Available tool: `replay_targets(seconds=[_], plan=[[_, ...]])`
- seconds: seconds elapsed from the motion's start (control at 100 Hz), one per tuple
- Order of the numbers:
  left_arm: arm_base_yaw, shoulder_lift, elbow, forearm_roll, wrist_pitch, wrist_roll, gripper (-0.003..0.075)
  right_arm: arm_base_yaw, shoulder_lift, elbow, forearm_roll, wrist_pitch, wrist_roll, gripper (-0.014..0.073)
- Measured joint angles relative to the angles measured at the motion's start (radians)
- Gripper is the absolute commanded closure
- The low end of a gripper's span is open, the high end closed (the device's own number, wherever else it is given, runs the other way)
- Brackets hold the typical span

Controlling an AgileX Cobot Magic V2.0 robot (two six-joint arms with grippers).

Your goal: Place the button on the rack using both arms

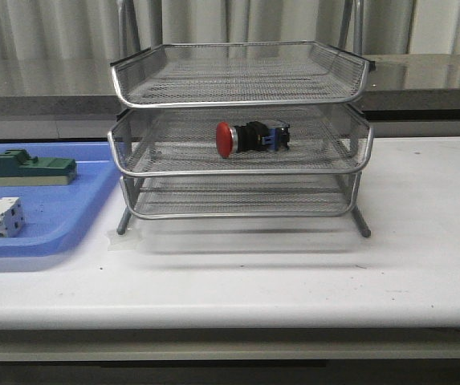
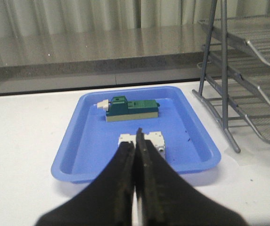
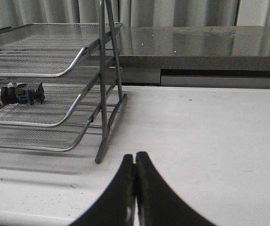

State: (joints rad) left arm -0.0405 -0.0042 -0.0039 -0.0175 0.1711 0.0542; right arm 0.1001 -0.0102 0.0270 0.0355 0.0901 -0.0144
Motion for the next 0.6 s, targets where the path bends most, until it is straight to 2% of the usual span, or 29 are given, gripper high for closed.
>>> replay_targets(seconds=[0.22, 0.6], plan=[[0.0, 0.0, 0.005, 0.018, -0.025, -0.073, 0.074, 0.0, 0.0, 0.0, 0.0, -0.002, 0.0, 0.0654], [0.0, 0.0, 0.005, 0.027, -0.097, -0.087, 0.074, 0.0, 0.0, 0.0, 0.0, -0.002, 0.0, 0.0654]])
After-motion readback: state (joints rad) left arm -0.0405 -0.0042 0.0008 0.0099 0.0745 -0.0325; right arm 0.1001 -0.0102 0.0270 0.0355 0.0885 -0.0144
